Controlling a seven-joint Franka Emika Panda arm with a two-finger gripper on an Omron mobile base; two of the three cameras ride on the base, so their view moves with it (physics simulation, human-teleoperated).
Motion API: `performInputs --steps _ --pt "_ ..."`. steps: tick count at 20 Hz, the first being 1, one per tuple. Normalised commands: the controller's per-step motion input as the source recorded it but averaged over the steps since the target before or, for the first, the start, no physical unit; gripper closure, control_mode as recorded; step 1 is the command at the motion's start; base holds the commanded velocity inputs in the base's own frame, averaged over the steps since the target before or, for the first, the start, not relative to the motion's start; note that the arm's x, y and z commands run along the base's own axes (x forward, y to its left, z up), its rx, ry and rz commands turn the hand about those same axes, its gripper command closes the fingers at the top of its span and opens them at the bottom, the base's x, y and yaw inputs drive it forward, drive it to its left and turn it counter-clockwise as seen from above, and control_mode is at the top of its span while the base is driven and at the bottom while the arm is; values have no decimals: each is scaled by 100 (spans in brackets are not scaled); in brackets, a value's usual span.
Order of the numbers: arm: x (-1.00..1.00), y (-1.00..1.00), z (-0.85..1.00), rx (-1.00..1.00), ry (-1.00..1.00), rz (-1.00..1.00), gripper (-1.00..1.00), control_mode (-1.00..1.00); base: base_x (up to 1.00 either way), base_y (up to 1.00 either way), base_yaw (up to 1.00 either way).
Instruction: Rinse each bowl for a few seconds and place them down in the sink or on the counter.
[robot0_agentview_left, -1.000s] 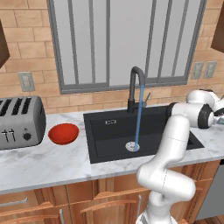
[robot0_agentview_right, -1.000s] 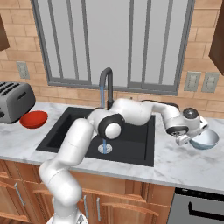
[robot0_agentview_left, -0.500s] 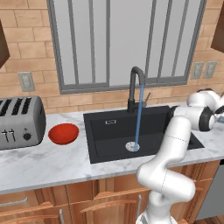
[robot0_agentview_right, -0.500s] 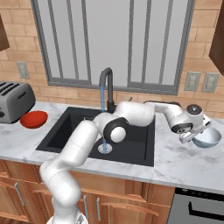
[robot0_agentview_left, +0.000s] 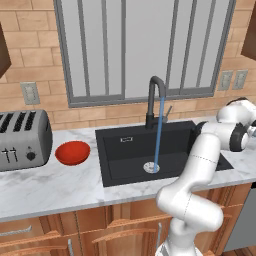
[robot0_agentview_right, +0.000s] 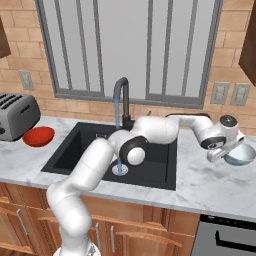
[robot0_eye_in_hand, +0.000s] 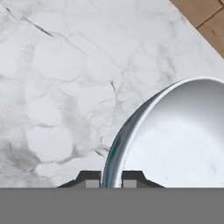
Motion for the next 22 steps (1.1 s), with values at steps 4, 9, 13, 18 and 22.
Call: performInputs --steps 4,9,13,18,22 --pt "-59 58 0 -2 -8 0 100 -100 0 0 0" --pt "-48 71 2 -1 -2 0 100 -100 0 0 0" --pt "-47 68 0 0 0 0 100 -100 0 0 0" --pt "-48 72 2 -3 -1 2 100 -100 0 0 0" --pt "-48 70 28 -13 -5 10 100 -100 0 0 0"
